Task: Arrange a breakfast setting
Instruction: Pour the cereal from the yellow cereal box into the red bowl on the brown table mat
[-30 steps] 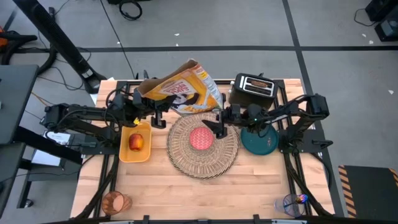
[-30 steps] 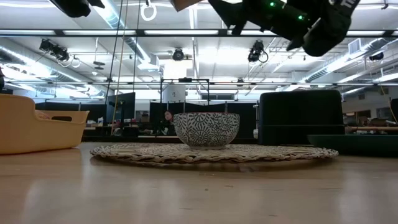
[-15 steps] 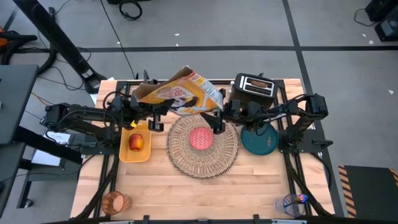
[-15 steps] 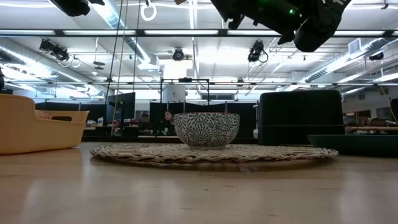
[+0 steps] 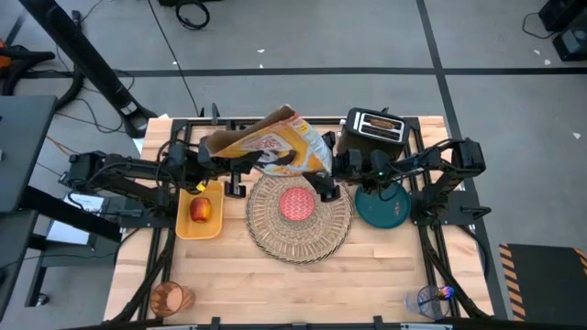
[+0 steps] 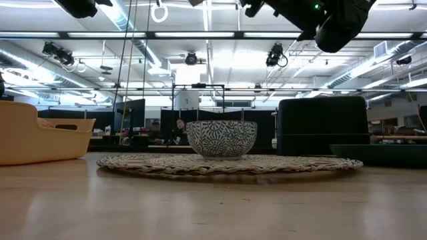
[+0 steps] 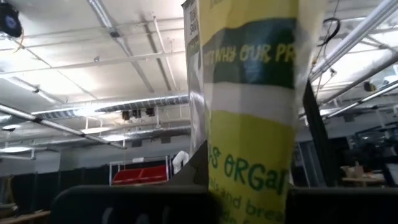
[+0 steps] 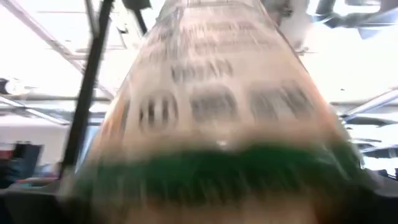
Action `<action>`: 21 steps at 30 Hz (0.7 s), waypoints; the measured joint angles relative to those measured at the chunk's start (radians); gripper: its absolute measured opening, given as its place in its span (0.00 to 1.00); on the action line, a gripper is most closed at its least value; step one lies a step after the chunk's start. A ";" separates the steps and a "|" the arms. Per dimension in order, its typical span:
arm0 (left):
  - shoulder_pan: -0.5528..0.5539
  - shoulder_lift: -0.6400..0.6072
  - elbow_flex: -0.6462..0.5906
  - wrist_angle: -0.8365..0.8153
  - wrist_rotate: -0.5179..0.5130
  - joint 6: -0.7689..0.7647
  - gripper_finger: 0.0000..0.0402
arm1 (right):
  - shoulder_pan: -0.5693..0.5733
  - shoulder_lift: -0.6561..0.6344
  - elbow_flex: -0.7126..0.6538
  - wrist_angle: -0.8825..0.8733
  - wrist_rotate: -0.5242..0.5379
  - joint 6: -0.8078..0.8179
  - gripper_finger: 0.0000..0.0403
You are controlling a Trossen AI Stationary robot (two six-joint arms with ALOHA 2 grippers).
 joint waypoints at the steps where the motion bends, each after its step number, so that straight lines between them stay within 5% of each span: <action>1: 0.001 0.011 0.000 0.013 -0.008 0.001 0.03 | 0.001 0.000 0.000 -0.001 0.015 0.000 0.93; 21: 0.002 0.078 0.045 0.025 -0.024 -0.022 0.08 | -0.013 0.001 -0.001 0.001 0.008 0.027 0.71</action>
